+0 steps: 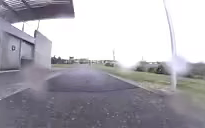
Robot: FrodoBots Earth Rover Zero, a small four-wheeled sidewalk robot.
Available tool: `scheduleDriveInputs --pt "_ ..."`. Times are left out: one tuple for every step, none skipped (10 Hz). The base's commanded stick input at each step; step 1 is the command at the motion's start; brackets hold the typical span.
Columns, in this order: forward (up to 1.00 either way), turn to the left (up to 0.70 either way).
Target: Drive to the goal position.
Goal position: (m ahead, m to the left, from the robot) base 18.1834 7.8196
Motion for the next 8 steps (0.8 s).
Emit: scheduleDriveInputs --pt "1.0 0.0" --pt "1.0 0.0" --pt "1.0 0.0" --pt "1.0 0.0" --pt "1.0 0.0" --pt "1.0 0.0" --pt "1.0 0.0" --pt "1.0 0.0"
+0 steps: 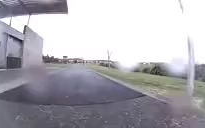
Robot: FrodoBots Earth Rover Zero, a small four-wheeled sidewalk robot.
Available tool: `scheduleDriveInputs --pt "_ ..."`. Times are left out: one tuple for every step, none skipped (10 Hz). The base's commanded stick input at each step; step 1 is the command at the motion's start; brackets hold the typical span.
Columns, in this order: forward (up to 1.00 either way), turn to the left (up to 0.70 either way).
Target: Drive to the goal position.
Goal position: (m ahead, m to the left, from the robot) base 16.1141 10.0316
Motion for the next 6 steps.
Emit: scheduleDriveInputs --pt "1.0 0.0" --pt "1.0 0.0" --pt "0.83 0.0" --pt "0.37 0.0" --pt "0.0 0.0" --pt "0.0 0.0"
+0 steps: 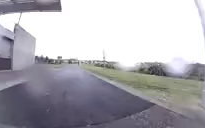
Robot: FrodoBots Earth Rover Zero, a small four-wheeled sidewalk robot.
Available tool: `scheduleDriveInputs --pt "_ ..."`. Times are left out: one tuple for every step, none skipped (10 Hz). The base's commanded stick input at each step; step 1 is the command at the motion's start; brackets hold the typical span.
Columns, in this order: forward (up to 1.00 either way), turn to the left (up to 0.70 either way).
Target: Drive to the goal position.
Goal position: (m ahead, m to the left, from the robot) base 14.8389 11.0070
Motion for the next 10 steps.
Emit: scheduleDriveInputs --pt "0.0 0.0" --pt "0.0 0.0" --pt "0.0 0.0" --pt "0.0 0.0" --pt "0.0 0.0" --pt "0.0 0.0" --pt "0.0 0.0" --pt "1.0 0.0" --pt "1.0 0.0" --pt "1.0 0.0"
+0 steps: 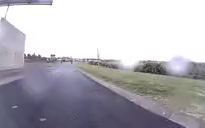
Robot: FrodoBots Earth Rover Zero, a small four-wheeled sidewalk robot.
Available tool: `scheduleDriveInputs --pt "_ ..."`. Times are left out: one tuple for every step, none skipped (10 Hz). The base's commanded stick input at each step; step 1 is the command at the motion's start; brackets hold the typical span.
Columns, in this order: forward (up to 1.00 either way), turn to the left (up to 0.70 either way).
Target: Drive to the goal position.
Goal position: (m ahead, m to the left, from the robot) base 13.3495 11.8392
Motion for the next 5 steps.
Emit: scheduleDriveInputs --pt "1.0 0.0" --pt "1.0 0.0" --pt "1.0 0.0" --pt "1.0 0.0" --pt "1.0 0.0"
